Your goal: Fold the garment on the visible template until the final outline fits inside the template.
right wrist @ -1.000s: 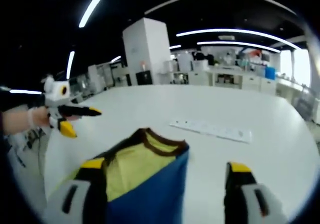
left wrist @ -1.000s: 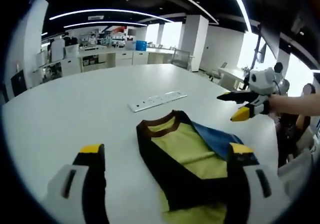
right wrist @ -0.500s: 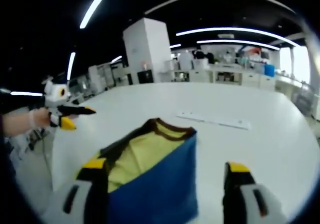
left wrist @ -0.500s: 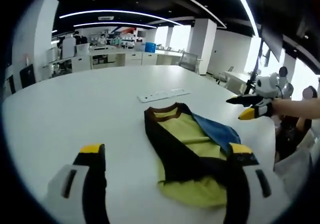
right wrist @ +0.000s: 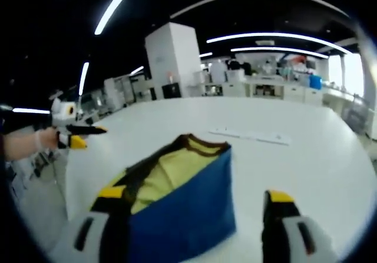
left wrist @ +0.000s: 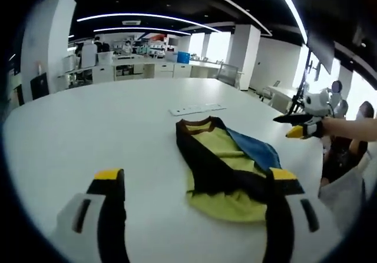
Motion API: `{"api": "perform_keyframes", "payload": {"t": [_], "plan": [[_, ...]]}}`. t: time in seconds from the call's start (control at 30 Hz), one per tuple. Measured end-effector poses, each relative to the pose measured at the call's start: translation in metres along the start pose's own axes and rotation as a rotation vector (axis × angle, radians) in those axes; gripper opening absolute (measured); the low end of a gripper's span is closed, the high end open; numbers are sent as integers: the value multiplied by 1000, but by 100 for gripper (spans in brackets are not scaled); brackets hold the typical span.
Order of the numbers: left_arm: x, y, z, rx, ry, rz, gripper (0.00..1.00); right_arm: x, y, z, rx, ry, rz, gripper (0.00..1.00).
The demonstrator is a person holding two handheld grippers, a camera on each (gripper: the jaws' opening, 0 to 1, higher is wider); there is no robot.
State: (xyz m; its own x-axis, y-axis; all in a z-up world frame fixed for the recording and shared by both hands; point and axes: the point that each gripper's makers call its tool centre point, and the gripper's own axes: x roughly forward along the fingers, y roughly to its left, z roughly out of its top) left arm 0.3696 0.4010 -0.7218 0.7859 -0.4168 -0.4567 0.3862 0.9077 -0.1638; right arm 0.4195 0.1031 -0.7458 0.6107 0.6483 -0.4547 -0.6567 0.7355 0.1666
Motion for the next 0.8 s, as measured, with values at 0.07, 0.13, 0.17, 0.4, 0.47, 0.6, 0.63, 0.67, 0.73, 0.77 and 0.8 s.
{"api": "perform_keyframes", "payload": {"t": [0.07, 0.13, 0.17, 0.4, 0.47, 0.6, 0.63, 0.67, 0.73, 0.77, 0.8], "plan": [[-1, -4, -1, -4, -6, 0, 97, -2, 1, -1, -1, -2, 4, 95], [-1, -7, -4, -5, -3, -3, 97, -7, 6, -4, -19, 5, 9, 94], [0, -5, -4, -5, -1, -3, 97, -8, 9, -6, -29, 7, 12, 94], [-3, -7, -9, -16, -1, -7, 96, -19, 44, -23, -99, 38, 64, 91], [-4, -8, -10, -15, -1, -6, 96, -21, 53, -26, -125, 44, 79, 90], [-7, -8, -17, -22, 6, -3, 95, -28, 75, -34, -166, 54, 114, 86], [-6, -6, -19, -22, 8, -1, 95, -29, 81, -37, -180, 61, 125, 85], [-7, -6, -21, -23, 8, -1, 95, -30, 84, -38, -186, 62, 132, 85], [-9, -5, -23, -29, 8, 0, 95, -33, 94, -43, -206, 72, 155, 82], [-10, -6, -24, -31, 7, 1, 94, -34, 97, -44, -207, 73, 159, 81], [-11, -6, -25, -33, 8, 2, 94, -34, 101, -46, -217, 77, 170, 81]]}}
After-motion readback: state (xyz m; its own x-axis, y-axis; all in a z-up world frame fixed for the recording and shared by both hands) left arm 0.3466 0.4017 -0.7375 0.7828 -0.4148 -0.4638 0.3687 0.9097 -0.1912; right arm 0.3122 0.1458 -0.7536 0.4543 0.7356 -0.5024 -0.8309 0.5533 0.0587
